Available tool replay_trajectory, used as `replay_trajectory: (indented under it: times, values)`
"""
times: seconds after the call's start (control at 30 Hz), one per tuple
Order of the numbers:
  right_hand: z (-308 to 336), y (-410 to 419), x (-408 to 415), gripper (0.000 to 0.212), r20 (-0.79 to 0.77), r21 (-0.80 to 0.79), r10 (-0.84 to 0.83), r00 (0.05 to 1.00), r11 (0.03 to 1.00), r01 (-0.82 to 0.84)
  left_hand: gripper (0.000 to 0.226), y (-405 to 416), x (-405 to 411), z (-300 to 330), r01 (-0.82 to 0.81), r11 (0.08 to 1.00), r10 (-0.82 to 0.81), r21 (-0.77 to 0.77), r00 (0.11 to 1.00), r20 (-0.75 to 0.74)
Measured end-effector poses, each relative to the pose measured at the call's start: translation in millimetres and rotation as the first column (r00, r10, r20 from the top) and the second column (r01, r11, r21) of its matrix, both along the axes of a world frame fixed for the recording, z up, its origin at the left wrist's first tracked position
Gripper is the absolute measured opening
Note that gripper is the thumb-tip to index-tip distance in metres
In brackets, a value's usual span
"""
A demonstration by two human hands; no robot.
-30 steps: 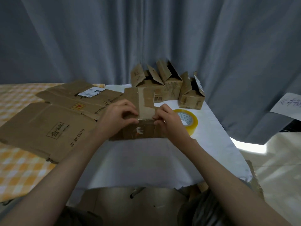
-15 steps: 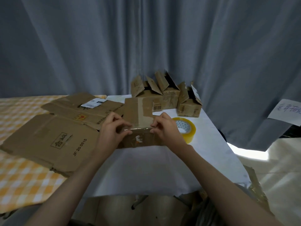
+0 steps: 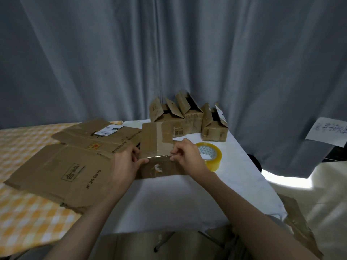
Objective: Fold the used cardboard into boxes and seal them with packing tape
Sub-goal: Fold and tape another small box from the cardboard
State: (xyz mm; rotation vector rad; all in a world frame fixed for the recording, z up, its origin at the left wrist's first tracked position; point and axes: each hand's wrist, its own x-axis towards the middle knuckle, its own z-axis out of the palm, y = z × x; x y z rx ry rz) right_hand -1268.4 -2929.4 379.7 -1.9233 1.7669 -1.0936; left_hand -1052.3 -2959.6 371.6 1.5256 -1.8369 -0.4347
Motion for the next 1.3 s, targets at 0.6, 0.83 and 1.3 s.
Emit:
replay_trajectory:
  times: [0.6,0.83,1.3]
  values:
    - [-6.1,-1.1,-6.3,0.019,0.157,-0.013,-0.035,0.987,0.999,0.038,0.028,-9.7,19.8,31.1,0.345,0.936,-0.351,0.068,0.919,0.178]
    - [-12.6,-0.6,-6.4,0.018,0.265,-0.039,-0.051,0.963,0.997,0.064,0.035,-18.4,18.2,12.3,0.333,0.942,-0.324,-0.049,0.936,0.139]
    - [9.9,11.8,-3.2,0.023,0.662,0.052,-0.029,0.749,0.999,-0.007,0.041,28.6,-31.4,7.1,-0.035,0.989,-0.031,-0.144,0.901,-0.432]
